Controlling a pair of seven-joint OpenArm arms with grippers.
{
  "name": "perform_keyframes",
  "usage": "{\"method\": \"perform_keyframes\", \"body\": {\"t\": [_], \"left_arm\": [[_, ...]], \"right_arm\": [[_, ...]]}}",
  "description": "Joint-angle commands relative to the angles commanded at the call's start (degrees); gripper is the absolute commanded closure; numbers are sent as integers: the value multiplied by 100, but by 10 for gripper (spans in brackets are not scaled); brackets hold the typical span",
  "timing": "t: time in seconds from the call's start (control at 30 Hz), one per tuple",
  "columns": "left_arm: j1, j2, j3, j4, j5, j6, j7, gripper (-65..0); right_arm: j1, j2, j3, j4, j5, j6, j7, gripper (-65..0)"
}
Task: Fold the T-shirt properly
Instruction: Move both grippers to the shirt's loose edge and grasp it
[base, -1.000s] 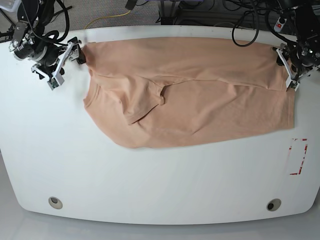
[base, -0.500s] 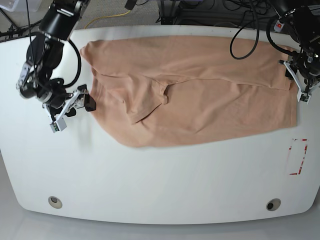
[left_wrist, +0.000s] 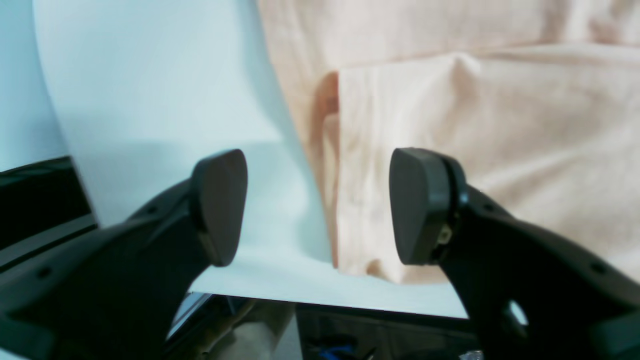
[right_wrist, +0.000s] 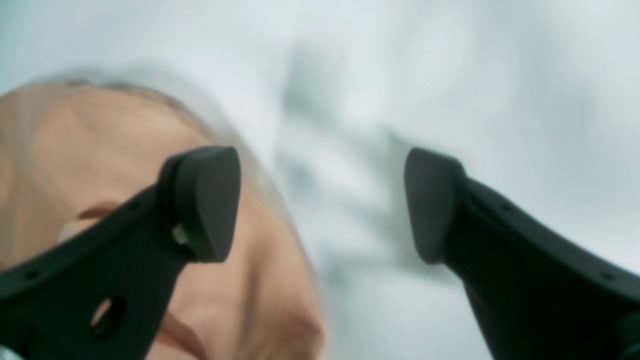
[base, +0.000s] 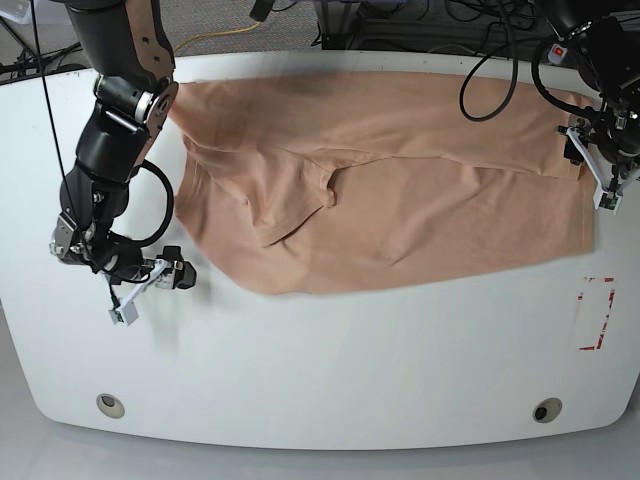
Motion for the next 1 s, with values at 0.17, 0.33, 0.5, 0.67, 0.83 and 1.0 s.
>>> {"method": "perform_keyframes", "body": {"t": [0.17,0.33,0.5,0.67,0.83,1.0], "left_arm": [[-325,0,-9,9,-9,0,-9,-415],[-730,0,-9,-18,0,0,-9,-421],[-1292,-79,-9,-756,0,664,-211,-421],[-1618,-114,0,-1741,0,1174,-1055,-429],[-1916,-246,35,-2690,0,1481,-1811,-501],[-2312,-396,44,-3815,0,1789,-2330,-504]], "right_arm": [[-35,-308,0,-220,-26,0,167,-495],[-158,-519,0,-220,-18,0,167,-493],[-167,-721,0,-211,-26,0,176,-350],[-176,-747,0,-211,-35,0,202,-160],[-193,-730,0,-211,-35,0,255,-86],[-202,-703,0,-211,-35,0,255,-87]]}}
